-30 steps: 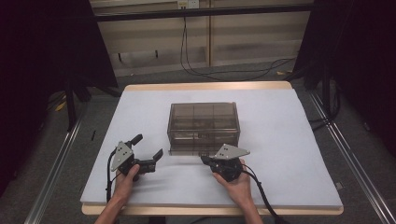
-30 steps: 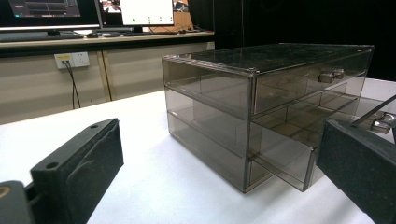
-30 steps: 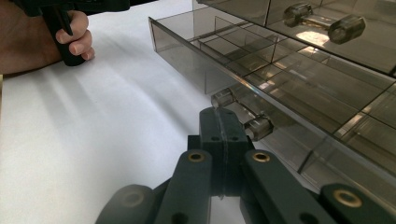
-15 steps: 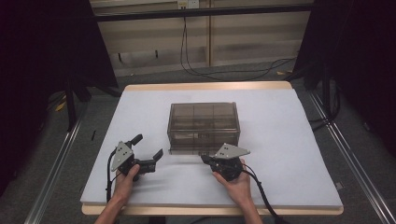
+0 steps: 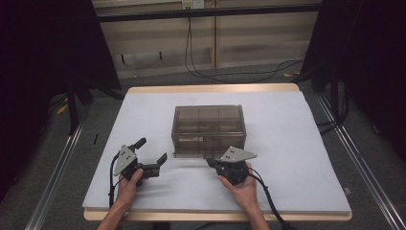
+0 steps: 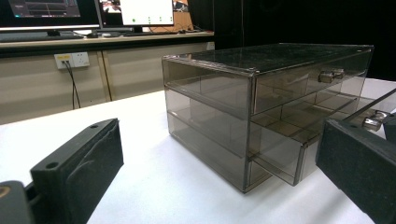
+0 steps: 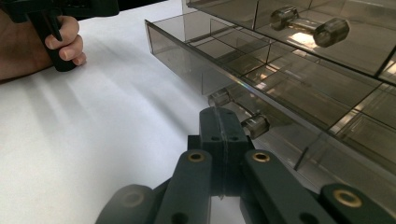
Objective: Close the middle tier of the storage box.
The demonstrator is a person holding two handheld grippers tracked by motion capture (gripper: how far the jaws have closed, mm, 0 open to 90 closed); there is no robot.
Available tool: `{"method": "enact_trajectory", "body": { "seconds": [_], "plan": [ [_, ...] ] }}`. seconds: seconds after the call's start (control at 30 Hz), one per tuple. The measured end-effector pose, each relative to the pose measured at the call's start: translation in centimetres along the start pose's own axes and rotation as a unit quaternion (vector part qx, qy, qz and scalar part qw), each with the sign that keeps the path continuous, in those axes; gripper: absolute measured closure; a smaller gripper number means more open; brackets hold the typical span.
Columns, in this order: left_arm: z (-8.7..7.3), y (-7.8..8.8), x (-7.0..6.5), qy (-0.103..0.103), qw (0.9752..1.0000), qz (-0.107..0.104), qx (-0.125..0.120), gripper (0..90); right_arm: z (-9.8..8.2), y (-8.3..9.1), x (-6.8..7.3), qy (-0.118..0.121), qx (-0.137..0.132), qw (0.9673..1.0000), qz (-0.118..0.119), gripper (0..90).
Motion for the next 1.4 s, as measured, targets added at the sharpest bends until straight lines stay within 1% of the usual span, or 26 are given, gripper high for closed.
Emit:
{"method": "enact_trajectory", "body": {
  "seconds": [0.33,0.37,0.53,0.77,0.93,1.4],
  "plan": [
    [0.01,0.02,0.04,-0.001,1.0,0.001,0.001,0.8,0.05,0.02,-0.15,0.0,0.0,1.0,-0.005,90.0],
    [0.01,0.01,0.03,-0.001,1.0,0.001,0.001,0.8,0.05,-0.01,-0.21,-0.003,-0.001,1.0,-0.006,90.0],
    [0.01,0.02,0.04,-0.001,1.0,0.001,0.001,0.8,0.08,-0.1,-0.28,-0.005,0.0,1.0,-0.008,90.0],
    [0.0,0.02,0.04,-0.001,1.0,0.001,0.001,0.8,0.22,-0.26,-0.31,0.0,0.0,1.0,-0.01,90.0],
    [0.01,0.01,0.03,-0.001,1.0,0.001,0.001,0.8,0.34,-0.38,-0.4,-0.002,-0.002,1.0,-0.008,90.0],
    [0.0,0.02,0.03,-0.001,1.0,0.001,0.001,0.8,0.4,-0.62,-0.71,-0.007,-0.005,0.9998,-0.016,90.0]
  ]
}}
Point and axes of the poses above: each handheld gripper's, and its own axes: y roughly backward along the jaws, z roughly out of its top, x roughly to its left, the point moved 1 cm from there along -y, roughly forward along the jaws, and after that the axes turned 9 degrees about -x, right-handed, at the moved point
